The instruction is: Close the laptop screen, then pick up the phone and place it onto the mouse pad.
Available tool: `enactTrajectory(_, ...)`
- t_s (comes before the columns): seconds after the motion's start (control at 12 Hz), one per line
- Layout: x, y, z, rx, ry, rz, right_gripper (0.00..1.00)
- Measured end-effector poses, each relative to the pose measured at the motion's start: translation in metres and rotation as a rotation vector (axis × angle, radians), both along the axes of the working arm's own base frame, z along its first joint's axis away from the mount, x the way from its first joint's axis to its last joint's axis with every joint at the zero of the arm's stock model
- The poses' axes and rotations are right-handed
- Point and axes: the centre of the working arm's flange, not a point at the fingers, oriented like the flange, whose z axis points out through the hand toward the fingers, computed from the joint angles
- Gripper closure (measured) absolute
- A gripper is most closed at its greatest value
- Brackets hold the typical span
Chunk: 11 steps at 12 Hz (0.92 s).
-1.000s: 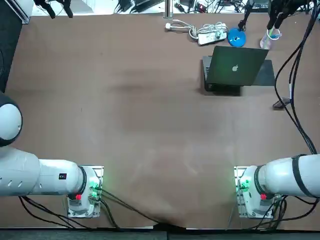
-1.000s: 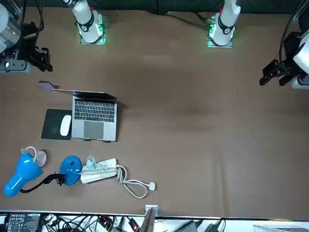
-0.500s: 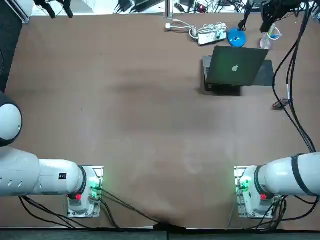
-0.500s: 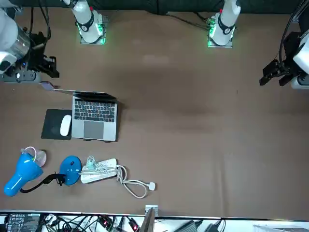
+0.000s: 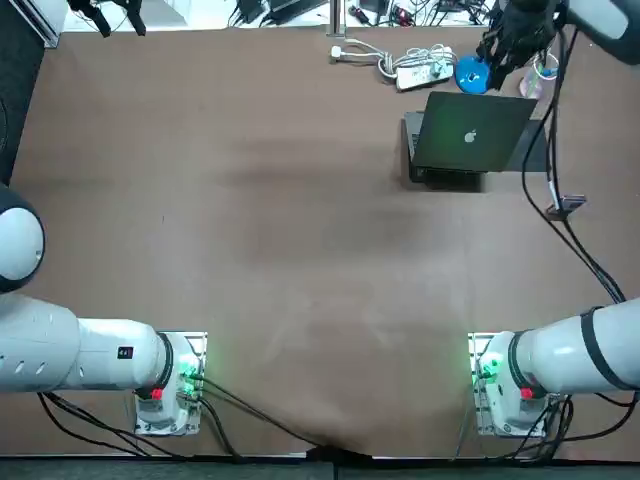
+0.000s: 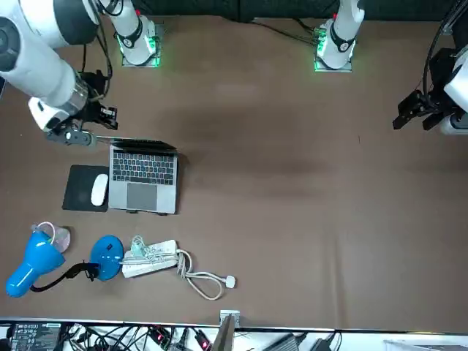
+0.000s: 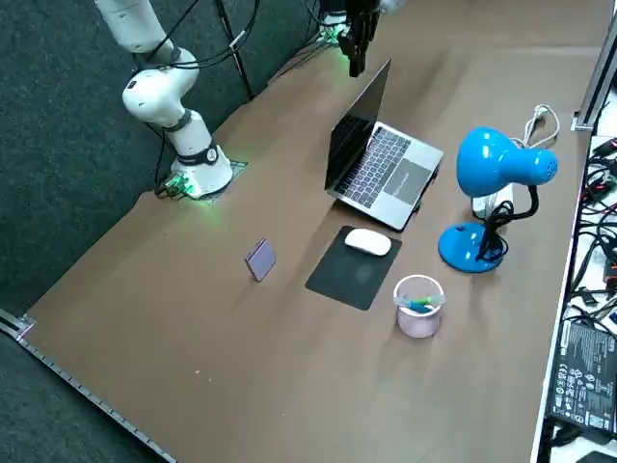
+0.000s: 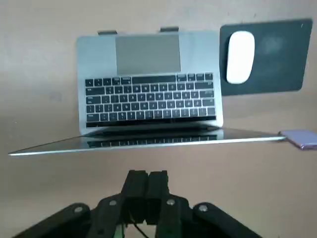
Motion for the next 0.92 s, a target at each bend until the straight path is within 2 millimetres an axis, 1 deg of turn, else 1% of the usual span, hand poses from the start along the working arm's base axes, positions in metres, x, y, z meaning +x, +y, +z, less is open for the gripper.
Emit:
enactTrajectory(0.17, -0.006, 0.005, -0.016, -0.013, 0.032, -0.02, 0.98)
enactTrajectory(0.33, -0.009, 0.004, -0.029, -0.019, 0.054, -0.03, 0.98)
enactTrajectory(0.5, -0.009, 0.003, -0.039, -0.017, 0.041, -0.037, 0.98)
enactTrajectory(0.58, -0.005, 0.003, -0.045, -0.012, 0.004, -0.057, 0.98)
enactTrajectory(0.92, 0.002, 0.001, -0.054, -0.002, -0.051, -0.082, 0.98)
